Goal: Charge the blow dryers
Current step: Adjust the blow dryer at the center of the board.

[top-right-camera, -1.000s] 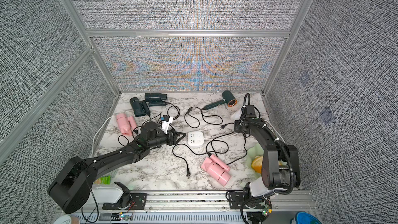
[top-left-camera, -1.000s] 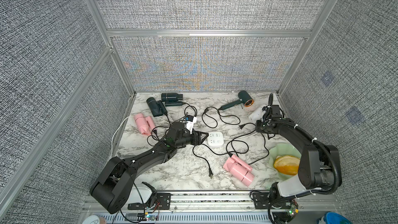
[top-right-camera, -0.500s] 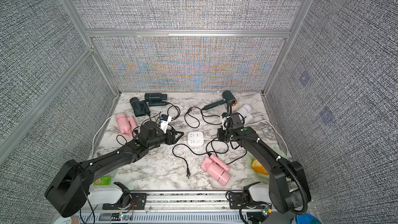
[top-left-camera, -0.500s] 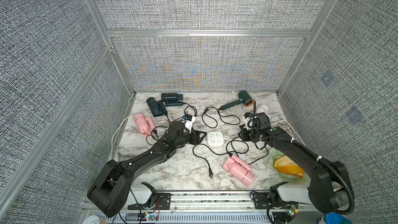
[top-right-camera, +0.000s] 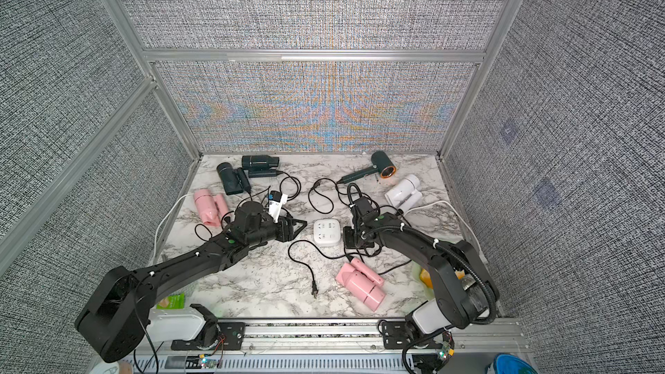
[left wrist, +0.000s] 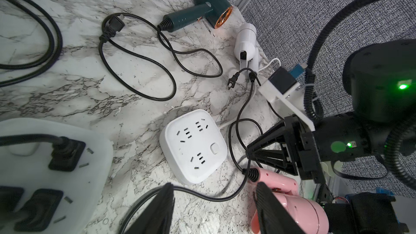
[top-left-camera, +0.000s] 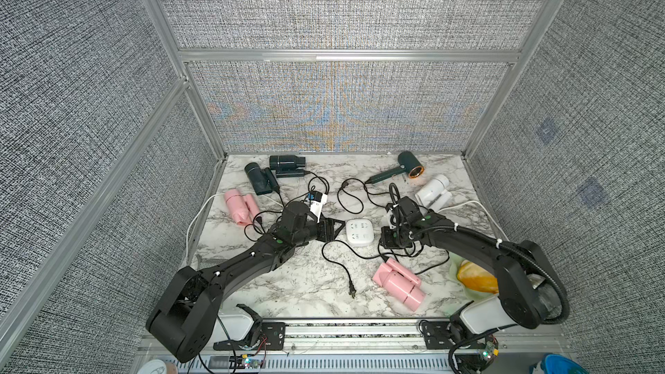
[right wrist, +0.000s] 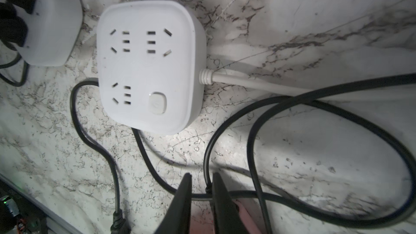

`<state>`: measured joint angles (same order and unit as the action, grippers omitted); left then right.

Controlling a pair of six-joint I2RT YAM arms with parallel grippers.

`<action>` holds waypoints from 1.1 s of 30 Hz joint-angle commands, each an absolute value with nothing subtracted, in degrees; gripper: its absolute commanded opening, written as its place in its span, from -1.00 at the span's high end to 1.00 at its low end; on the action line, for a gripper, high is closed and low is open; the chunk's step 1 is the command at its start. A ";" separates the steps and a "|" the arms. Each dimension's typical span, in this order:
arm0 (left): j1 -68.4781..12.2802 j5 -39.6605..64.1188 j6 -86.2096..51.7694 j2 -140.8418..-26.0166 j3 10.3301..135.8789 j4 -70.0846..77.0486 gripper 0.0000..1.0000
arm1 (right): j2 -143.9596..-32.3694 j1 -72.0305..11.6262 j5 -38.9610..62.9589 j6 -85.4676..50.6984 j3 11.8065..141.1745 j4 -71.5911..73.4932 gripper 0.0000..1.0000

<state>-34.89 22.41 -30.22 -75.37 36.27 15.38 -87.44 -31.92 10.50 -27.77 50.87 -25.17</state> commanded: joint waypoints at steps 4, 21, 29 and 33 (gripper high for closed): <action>-34.91 22.68 -29.78 -75.84 36.26 16.74 -0.20 | -91.29 -33.52 9.56 -30.84 51.44 -23.33 0.58; -34.89 22.76 -30.67 -75.48 34.67 18.47 -0.20 | -94.18 -35.72 3.45 -31.36 52.56 -25.03 0.46; -34.89 22.58 -31.02 -74.55 34.29 18.38 -0.20 | -95.89 -36.33 4.48 -31.18 52.65 -23.20 0.66; -34.97 22.01 -31.33 -74.01 34.26 17.75 -0.20 | -93.75 -36.80 4.96 -30.55 52.32 -22.21 0.79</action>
